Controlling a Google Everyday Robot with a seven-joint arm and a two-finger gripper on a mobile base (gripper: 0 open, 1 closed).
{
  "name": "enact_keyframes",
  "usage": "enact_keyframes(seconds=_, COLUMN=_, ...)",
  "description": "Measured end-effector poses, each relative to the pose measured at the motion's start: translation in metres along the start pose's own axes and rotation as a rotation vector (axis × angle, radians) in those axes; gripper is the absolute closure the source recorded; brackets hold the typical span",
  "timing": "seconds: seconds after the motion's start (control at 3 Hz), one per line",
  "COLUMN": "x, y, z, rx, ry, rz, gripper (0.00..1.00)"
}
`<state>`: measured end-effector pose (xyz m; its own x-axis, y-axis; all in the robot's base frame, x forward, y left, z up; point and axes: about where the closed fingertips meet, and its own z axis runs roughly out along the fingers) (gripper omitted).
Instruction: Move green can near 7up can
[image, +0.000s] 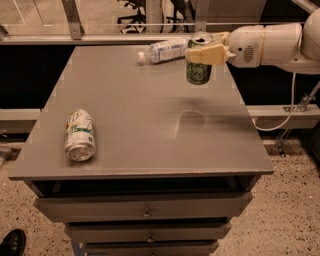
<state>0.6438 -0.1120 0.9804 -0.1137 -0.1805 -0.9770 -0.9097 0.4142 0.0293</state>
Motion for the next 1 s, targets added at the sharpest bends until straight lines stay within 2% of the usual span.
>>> enact_keyframes(seconds=0.33, x=-0.007, y=0.007, z=-0.001, rx=-0.018, ry=-0.004, rz=-0.009, gripper=1.0)
enact_keyframes(seconds=0.67, x=0.006, y=0.033, z=0.014, rx=-0.066, ry=-0.009, rz=0.007, gripper=1.0)
enact_keyframes(seconds=1.0, x=0.016, y=0.08, z=0.045, rx=-0.158, ry=-0.032, rz=0.009, gripper=1.0)
